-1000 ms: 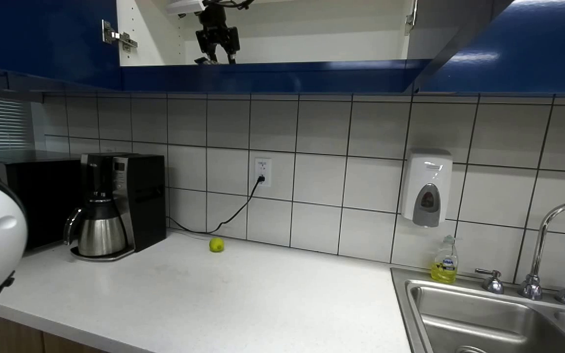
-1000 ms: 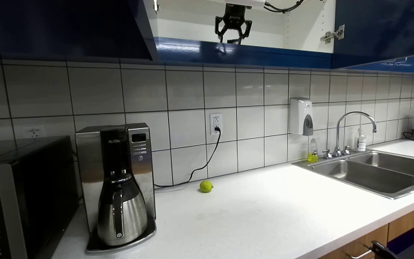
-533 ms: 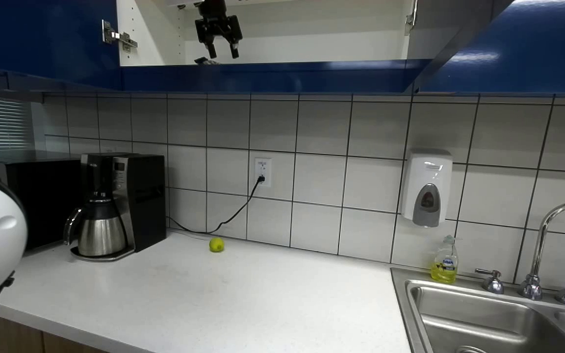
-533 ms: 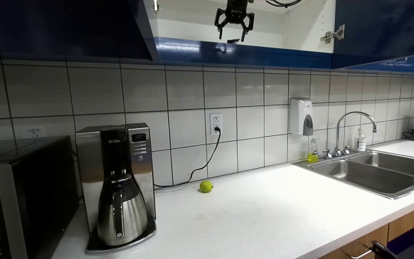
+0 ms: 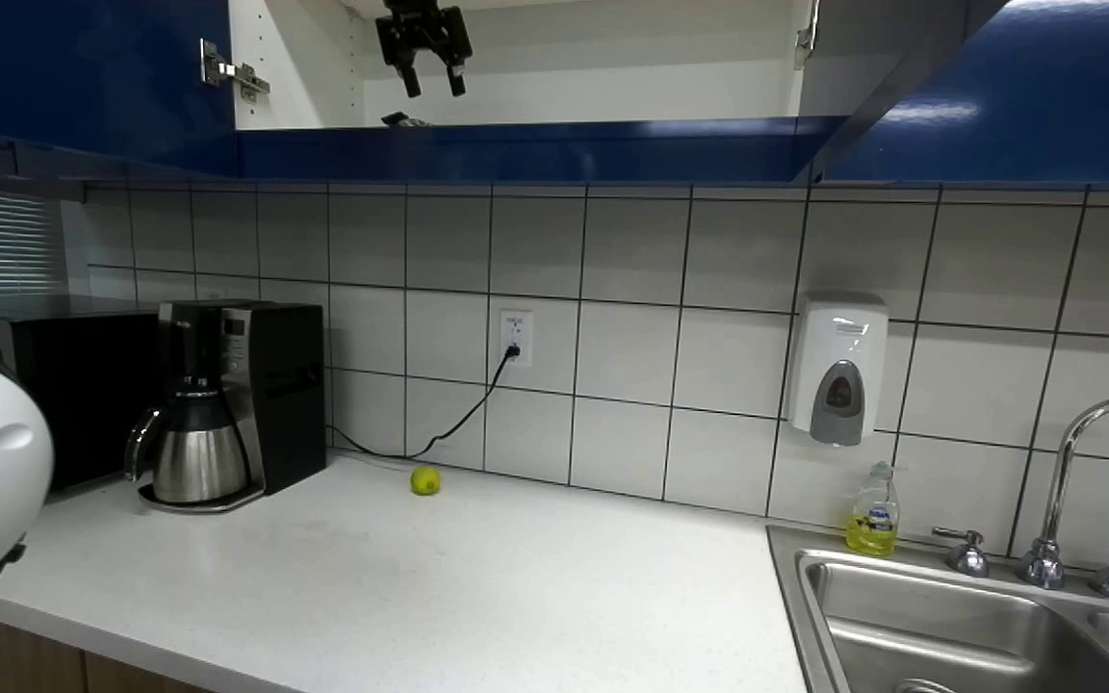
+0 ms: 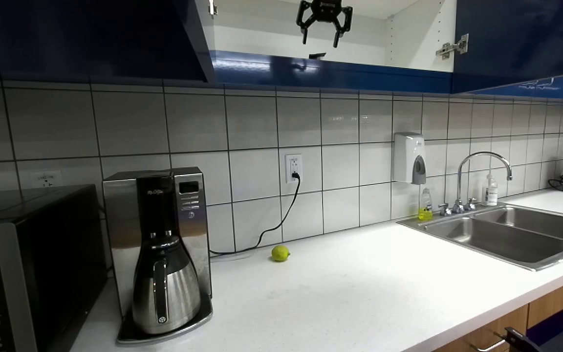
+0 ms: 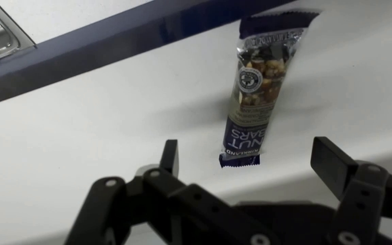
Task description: Place the granola bar on the bottom shelf of the cabinet
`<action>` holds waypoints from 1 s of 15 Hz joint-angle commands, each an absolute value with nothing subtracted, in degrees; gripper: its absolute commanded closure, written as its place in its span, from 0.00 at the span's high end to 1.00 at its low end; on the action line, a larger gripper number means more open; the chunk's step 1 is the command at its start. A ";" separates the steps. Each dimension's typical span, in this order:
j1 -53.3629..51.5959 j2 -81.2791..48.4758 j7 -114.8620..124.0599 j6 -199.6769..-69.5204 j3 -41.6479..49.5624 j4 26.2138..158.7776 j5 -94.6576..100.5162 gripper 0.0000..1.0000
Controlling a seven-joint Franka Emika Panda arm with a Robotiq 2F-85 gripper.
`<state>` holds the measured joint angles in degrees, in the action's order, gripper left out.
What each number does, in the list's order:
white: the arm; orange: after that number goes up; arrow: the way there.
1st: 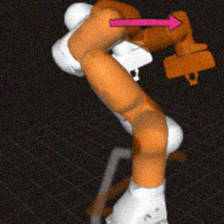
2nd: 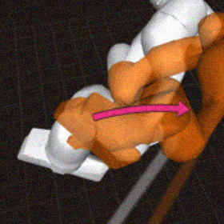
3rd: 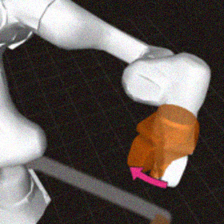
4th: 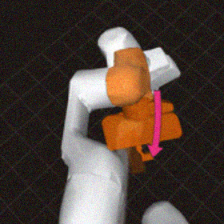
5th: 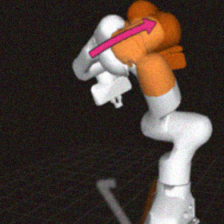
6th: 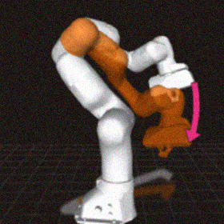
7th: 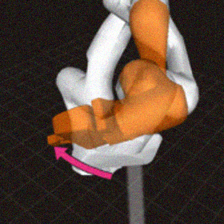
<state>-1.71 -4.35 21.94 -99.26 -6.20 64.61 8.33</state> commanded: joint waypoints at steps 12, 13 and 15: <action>-1.71 24.32 17.64 -114.65 -5.42 103.85 7.39 1.00; -1.60 26.39 17.71 -115.80 -5.39 106.89 7.26 1.00; -1.52 30.44 17.62 -117.91 -5.19 113.38 6.75 1.00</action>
<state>-1.72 22.96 19.41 -113.52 -5.85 102.43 8.15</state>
